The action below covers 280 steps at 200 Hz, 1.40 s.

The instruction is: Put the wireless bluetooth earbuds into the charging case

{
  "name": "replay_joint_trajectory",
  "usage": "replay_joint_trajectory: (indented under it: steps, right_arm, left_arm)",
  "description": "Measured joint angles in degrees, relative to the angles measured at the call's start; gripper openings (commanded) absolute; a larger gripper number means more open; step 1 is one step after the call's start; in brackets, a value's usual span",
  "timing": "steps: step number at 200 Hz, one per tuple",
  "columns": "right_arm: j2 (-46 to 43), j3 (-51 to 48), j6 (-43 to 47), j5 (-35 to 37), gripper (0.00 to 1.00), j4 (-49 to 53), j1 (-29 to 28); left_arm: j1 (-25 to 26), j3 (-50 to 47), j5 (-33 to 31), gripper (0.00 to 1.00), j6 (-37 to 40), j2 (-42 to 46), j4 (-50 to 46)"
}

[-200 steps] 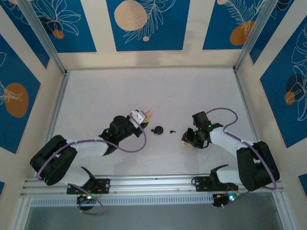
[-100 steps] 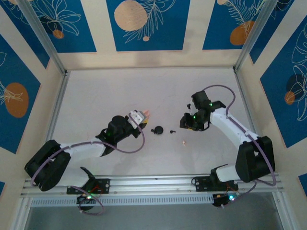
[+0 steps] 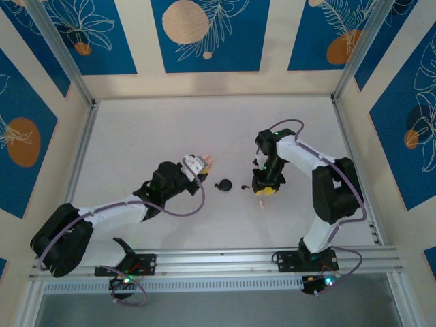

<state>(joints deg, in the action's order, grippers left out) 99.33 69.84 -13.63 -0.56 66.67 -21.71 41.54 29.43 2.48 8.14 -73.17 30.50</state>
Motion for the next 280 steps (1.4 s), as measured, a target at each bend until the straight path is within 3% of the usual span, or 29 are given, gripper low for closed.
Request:
replay_joint_trajectory:
  steps: [118,280]
  right_arm:
    - [11.87,0.61,0.63,3.26,0.32,-1.88,-2.21]
    - [9.92,-1.49,-1.70,4.68,0.21,-3.89,-2.29]
  left_arm:
    - [0.00,0.66,-0.04,0.08,1.07,1.07,-3.17]
    - [0.00,1.07,-0.04,0.08,1.05,1.05,-4.37]
